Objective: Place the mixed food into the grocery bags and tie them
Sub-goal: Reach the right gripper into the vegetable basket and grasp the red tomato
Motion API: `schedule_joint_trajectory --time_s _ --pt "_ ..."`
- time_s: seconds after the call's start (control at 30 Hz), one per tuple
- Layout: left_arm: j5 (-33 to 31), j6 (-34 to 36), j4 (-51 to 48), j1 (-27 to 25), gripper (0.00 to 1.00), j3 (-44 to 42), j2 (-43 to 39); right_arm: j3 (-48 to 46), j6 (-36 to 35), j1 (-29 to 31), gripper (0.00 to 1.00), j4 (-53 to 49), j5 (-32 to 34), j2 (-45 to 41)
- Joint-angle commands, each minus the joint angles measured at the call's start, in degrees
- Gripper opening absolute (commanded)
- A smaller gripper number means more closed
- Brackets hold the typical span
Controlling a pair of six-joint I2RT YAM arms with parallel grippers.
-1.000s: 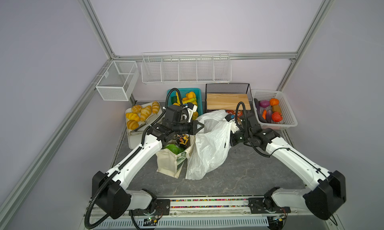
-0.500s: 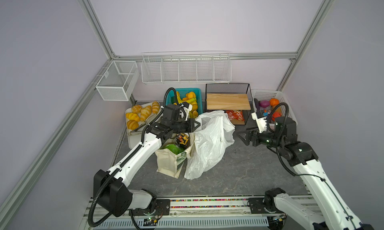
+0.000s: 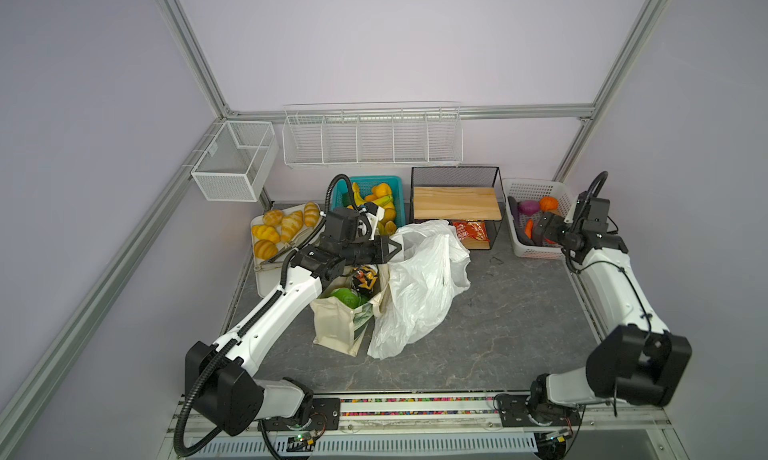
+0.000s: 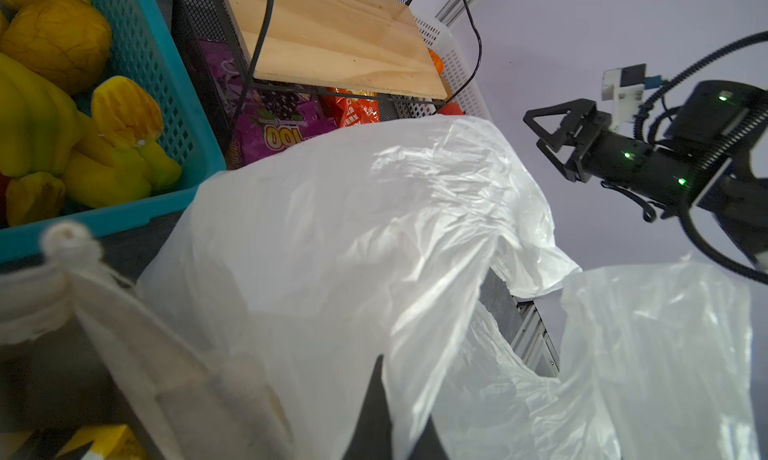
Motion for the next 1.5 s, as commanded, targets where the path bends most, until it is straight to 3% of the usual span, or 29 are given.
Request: schedule_joint_trajectory --time_s 0.0,0.23,0.47,1.0,1.47 --pt "1.0 -0.5 1.9 0.1 0.0 -0.5 -1.7 5.0 -1.2 -1.6 0.93 1.9 5.8 7.9" --pt "1.2 -0.2 2.1 0.1 0.0 -0.7 -2.1 19.2 -1.5 -3.0 0.93 -1.4 11.4 26.9" --pt "1.2 0.1 2.1 0.2 0.0 -0.7 -1.9 31.5 -1.8 -4.0 0.97 -6.2 12.7 39.5" --pt "1.1 0.4 2.0 0.8 0.0 -0.8 -1.1 46.5 -4.5 -4.2 1.0 -13.7 11.0 53.1" --pt "1.0 0.8 2.0 0.8 0.0 -0.8 -1.2 43.5 -5.4 -4.3 0.63 -13.4 6.1 48.5"
